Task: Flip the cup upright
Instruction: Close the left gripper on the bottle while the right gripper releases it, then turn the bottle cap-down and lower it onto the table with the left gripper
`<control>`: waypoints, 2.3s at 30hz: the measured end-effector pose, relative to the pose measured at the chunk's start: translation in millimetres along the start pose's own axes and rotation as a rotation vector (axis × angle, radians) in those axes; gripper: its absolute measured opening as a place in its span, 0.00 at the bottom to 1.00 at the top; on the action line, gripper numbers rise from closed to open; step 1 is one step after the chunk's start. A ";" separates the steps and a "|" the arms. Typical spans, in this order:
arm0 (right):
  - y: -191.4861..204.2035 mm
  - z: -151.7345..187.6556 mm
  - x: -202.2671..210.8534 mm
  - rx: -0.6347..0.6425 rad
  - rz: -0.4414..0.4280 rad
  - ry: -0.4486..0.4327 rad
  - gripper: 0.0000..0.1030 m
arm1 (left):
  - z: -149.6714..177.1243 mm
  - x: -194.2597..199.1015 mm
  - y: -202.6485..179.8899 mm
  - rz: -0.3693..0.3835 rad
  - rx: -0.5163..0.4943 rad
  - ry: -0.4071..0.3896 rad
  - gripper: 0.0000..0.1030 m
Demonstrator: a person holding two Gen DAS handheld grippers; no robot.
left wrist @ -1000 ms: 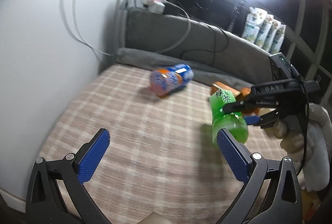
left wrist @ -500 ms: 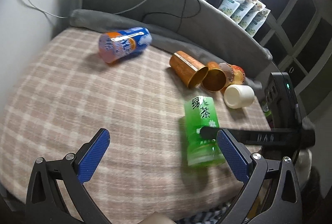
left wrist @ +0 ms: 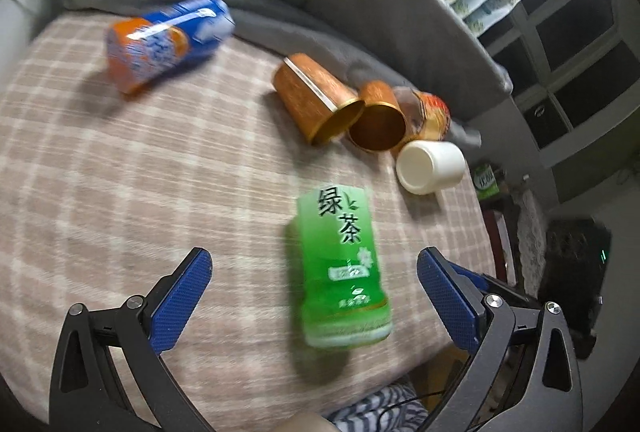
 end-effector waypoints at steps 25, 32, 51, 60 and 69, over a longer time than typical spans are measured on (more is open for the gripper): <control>-103.7 44.0 52.5 -0.240 0.063 -0.122 0.72 | -23.7 -81.2 -28.1 -0.104 -0.081 0.233 0.67; -112.6 46.6 52.2 -0.280 0.058 -0.122 0.72 | -24.7 -91.7 -22.5 -0.113 -0.067 0.260 0.56; -111.5 47.1 50.4 -0.276 0.055 -0.121 0.72 | -13.0 -45.7 -76.9 -0.144 -0.311 -0.008 0.54; -107.2 45.1 58.6 -0.261 0.068 -0.149 0.72 | 3.0 -36.3 -93.4 -0.196 -0.411 -0.222 0.54; -105.3 45.5 59.8 -0.257 0.075 -0.149 0.72 | 3.0 -42.2 -100.0 -0.205 -0.430 -0.378 0.54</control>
Point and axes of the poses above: each gripper's, at about its wrist camera, not at the fingertips, and x roughly against the way its jaws point, y to its left, z to its underside, the point moved 1 cm from there along -x, roughly the way its jaws point, and after that the axes turned 2 degrees about -y, right-handed, at the moved point
